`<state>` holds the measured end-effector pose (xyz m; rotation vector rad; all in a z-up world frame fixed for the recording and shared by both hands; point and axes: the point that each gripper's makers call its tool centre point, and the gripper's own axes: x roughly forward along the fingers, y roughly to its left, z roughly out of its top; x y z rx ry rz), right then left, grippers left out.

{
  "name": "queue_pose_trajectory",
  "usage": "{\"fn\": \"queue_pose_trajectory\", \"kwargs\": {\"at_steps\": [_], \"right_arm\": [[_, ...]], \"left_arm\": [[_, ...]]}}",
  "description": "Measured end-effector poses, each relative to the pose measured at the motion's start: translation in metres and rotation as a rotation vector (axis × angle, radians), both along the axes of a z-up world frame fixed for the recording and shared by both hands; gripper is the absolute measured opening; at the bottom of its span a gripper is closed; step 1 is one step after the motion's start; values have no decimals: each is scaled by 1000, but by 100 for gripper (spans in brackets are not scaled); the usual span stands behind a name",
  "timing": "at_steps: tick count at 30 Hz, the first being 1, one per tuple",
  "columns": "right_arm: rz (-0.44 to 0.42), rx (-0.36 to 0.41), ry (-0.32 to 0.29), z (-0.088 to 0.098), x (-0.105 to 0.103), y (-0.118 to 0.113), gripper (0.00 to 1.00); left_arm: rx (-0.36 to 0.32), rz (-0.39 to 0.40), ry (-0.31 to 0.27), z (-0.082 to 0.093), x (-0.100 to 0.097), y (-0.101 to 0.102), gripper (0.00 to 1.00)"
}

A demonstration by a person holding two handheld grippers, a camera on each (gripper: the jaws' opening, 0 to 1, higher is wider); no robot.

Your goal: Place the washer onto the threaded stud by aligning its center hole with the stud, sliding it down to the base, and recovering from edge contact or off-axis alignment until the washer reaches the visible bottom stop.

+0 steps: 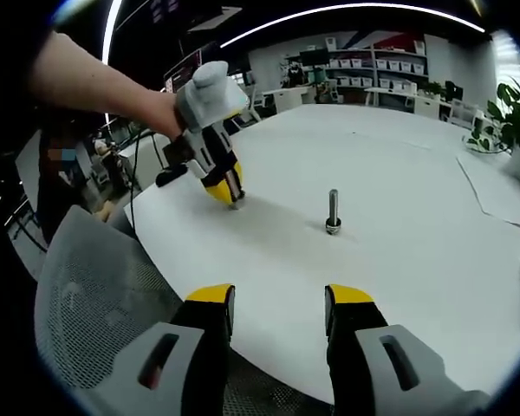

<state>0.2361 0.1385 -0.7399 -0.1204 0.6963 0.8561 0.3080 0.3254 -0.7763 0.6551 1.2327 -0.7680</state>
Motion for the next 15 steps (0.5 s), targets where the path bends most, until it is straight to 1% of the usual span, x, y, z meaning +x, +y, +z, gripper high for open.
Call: {"fn": "queue_pose_trajectory", "kwargs": {"at_steps": [1,3,5,6,9,11,12,14,15], "right_arm": [[1,-1,3,0,-1,0,44],[4,-3,5,-1,-1,0,44],[10,-8,7,-2,-2,1,44],[11,-9,8,-2,-2,1,44],[11,-11,8,-2,-3,1,44],[12,-12,10,-2,-3,1,44],[15,-14,10,-2,-3,1,44],[18,-15,11,-3,-3,1,44],[20,-17,12,-4,-4,1,44]], "left_arm": [[-13,14,-19,3,1,0,29],[-38,43,-34,5,2,1,31],[-74,81,-55,11,1,1,32],[-85,96,-75,13,0,3,32],[-92,101,-121,17,-1,8,36],[-113,128,-155,21,-4,10,37],[-146,157,-178,25,-6,9,37],[-176,185,-211,30,-8,11,37],[-192,200,-237,33,-10,13,38]]}}
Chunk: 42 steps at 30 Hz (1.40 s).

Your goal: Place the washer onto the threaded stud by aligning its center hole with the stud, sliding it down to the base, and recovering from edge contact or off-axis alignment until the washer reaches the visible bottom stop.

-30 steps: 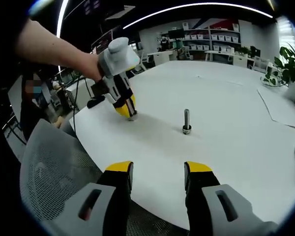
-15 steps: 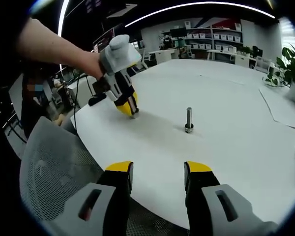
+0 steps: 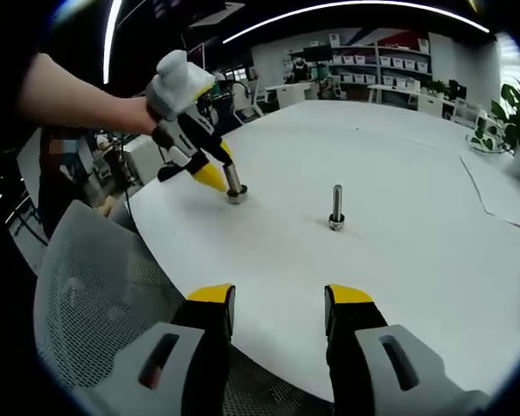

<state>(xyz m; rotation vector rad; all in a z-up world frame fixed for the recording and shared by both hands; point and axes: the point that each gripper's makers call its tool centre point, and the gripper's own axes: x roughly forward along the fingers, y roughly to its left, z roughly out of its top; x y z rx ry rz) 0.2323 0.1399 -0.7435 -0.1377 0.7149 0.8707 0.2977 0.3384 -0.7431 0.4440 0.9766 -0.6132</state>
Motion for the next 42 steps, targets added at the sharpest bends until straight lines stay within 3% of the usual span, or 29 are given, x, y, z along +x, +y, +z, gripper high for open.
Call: {"fn": "queue_pose_trajectory", "kwargs": {"at_steps": [4,8,12,19,22,24,26,35,42], "right_arm": [[5,-3,4,-1,-1,0,44],[5,-3,3,0,-1,0,44],[6,-4,5,-2,-1,0,44],[11,-7,10,-2,-2,1,44],[13,-7,11,-2,-2,1,44],[14,-9,13,-3,-3,1,44],[16,-11,14,-3,-3,1,44],[18,-13,13,-3,-3,1,44],[16,-18,13,-4,-3,1,44]], "left_arm": [[-73,71,-90,11,-10,4,41],[-166,171,-115,13,-27,6,42],[-167,200,-137,14,-42,8,42],[-256,292,-225,30,-57,9,44],[-246,316,-270,35,-64,16,46],[-283,368,-285,37,-68,20,46],[-284,369,-294,38,-75,24,46],[-300,426,-292,28,-96,35,43],[-292,432,-318,26,-100,38,44]]}}
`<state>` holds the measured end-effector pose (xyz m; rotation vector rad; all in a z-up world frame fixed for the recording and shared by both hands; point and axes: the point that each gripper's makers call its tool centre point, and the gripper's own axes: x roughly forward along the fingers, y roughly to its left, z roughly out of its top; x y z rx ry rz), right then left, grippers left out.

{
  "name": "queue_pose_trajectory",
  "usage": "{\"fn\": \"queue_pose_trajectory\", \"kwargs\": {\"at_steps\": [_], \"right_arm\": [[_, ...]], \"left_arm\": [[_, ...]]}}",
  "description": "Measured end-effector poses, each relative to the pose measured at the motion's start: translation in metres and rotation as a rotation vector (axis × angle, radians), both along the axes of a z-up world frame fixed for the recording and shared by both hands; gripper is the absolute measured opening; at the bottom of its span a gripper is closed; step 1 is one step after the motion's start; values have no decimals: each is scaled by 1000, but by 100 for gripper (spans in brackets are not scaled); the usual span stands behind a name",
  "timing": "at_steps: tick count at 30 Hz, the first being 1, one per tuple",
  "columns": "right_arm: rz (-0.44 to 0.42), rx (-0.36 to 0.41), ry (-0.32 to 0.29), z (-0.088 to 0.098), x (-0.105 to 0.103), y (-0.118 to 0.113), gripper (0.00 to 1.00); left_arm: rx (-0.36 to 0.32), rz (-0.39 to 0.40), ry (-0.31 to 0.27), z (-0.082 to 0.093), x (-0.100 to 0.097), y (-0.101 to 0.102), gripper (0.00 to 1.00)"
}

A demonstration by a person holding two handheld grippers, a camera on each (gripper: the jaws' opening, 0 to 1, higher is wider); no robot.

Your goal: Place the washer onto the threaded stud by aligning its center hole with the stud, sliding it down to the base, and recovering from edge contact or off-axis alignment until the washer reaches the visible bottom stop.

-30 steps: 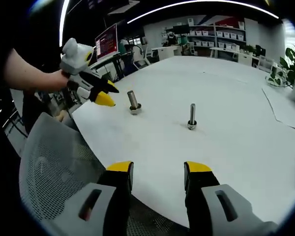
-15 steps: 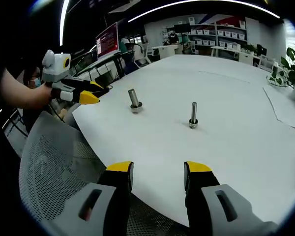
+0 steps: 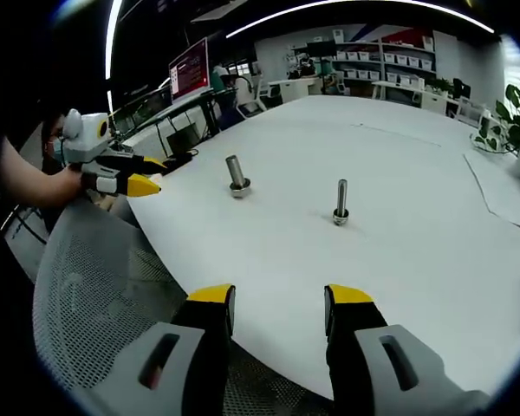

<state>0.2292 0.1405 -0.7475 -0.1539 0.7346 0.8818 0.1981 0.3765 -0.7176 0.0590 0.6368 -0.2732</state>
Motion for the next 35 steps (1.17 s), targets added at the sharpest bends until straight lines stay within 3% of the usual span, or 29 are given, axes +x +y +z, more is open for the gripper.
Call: {"fn": "queue_pose_trajectory", "kwargs": {"at_steps": [11,35], "right_arm": [[-7,-3,-4,0,1,-1,44],[22,-3,-7,0,-3,3,43]], "left_arm": [[9,14,-45,2,4,1,43],[31,-2,-8,-8,2,0,43]]}}
